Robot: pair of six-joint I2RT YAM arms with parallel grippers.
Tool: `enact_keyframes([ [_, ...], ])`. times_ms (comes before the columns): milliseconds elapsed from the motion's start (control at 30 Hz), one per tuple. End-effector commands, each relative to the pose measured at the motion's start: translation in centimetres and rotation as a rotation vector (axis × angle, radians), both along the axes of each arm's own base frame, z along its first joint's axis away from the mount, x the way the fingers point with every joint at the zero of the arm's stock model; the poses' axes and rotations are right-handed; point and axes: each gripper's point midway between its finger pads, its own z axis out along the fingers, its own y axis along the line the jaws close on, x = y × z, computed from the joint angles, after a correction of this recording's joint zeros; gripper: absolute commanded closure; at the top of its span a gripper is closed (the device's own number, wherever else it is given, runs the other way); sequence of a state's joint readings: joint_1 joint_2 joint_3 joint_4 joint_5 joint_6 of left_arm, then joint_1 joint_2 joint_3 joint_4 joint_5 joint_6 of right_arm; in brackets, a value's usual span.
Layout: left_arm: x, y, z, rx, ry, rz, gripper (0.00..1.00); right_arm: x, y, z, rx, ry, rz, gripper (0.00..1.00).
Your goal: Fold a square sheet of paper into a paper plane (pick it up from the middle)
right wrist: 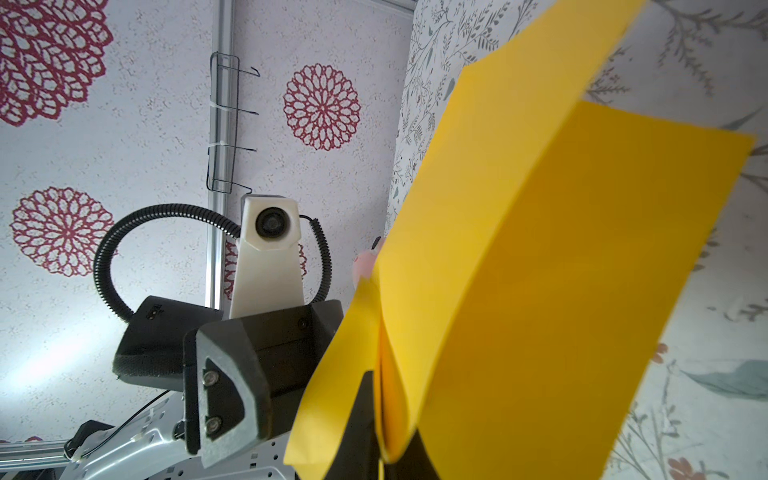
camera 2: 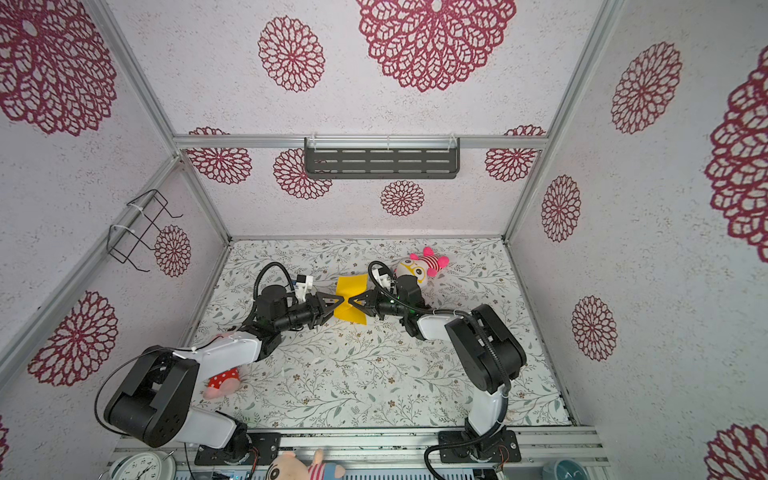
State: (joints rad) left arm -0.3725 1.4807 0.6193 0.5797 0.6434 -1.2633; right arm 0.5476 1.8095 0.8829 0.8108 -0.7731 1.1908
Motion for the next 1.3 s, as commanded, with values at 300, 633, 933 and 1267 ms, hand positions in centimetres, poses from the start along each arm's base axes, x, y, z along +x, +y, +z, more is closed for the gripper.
enact_keyframes([
  [300,0.5,0.1,-0.5,-0.017,0.016,-0.006,0.79,-0.1,-0.4,3.6,0.035,-0.115,0.022,0.87],
  [633,0.7,0.0,-1.4,-0.010,0.040,-0.007,0.95,0.2,-0.7,2.9,-0.028,-0.134,0.018,0.81],
  [933,0.1,3.2,-4.8,0.294,0.114,0.036,0.97,2.9,-8.5,-0.7,-0.459,-0.219,-0.239,0.35],
  [1267,-2.2,16.3,-3.1,1.380,0.283,0.206,0.95,3.8,-18.2,0.1,-0.839,-0.339,-0.584,0.25],
])
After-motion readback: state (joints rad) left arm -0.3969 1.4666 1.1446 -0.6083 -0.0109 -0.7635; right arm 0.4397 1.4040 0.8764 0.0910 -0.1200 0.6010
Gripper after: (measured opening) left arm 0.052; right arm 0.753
